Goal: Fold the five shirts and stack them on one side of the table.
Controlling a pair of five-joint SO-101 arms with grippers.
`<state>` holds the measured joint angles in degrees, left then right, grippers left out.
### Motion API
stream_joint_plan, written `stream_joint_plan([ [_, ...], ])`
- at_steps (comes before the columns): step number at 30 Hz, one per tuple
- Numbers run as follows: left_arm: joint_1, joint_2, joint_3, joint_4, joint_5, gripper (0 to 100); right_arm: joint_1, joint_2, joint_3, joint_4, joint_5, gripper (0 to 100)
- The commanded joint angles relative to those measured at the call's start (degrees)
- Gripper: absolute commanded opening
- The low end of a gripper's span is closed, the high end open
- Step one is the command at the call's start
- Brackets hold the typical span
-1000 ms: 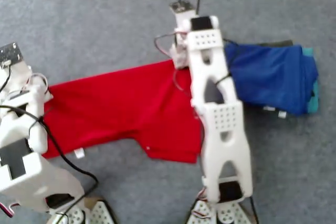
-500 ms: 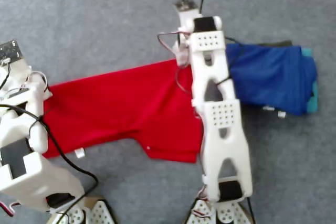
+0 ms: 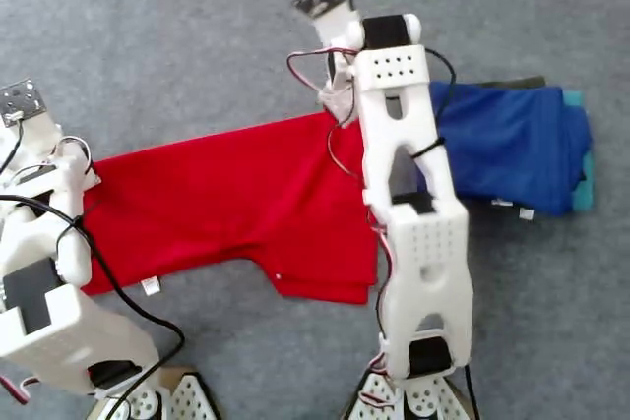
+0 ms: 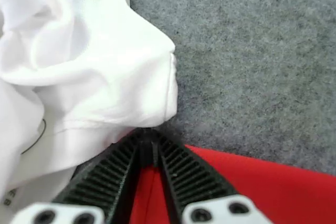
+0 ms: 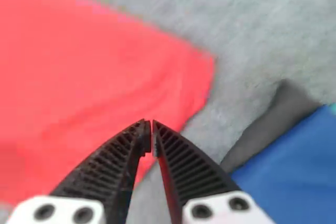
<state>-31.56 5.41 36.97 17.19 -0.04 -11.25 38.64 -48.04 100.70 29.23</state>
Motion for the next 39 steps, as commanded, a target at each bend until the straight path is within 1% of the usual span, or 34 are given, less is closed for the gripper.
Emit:
stream_joint_plan([
  [1,-0.40,-0.79,-3.30,0.26,-0.26,3,-3.08,-15.87,21.49,-0.44,7.56,1.5],
  [6,-0.31,-0.88,-3.30,0.44,-0.18,3,-7.12,-31.78,47.08,-6.77,13.45,1.5],
  [12,-0.31,-0.97,-3.30,0.53,-0.09,3,-11.08,-48.84,73.89,-18.81,16.62,1.6],
  [13,-0.31,-0.88,-3.21,0.53,-0.09,3,-11.78,-51.03,77.32,-20.22,16.79,2.6],
  [17,-0.40,-0.88,-3.21,0.53,-0.09,3,-16.18,-57.36,88.92,-22.24,16.88,13.1],
  [21,-0.40,-0.79,-3.21,0.53,-0.09,3,-21.10,-60.70,96.92,-22.68,16.53,15.9],
  [25,-0.40,-0.79,-3.21,0.53,-0.09,3,-23.03,-64.66,102.37,-28.92,15.65,16.8],
  [28,-0.31,-0.79,-3.21,0.53,-0.09,3,-24.62,-66.42,104.22,-30.86,15.21,22.1],
  [30,-0.31,-0.79,-3.21,0.53,-0.09,3,-26.29,-66.51,104.92,-30.86,13.36,24.1],
  [34,-0.40,-0.79,-3.21,0.53,-0.09,3,-28.22,-66.42,106.95,-33.41,12.92,24.1],
  [39,-0.40,-0.79,-3.21,0.53,-0.09,3,-28.40,-65.10,109.93,-38.24,12.92,24.1],
])
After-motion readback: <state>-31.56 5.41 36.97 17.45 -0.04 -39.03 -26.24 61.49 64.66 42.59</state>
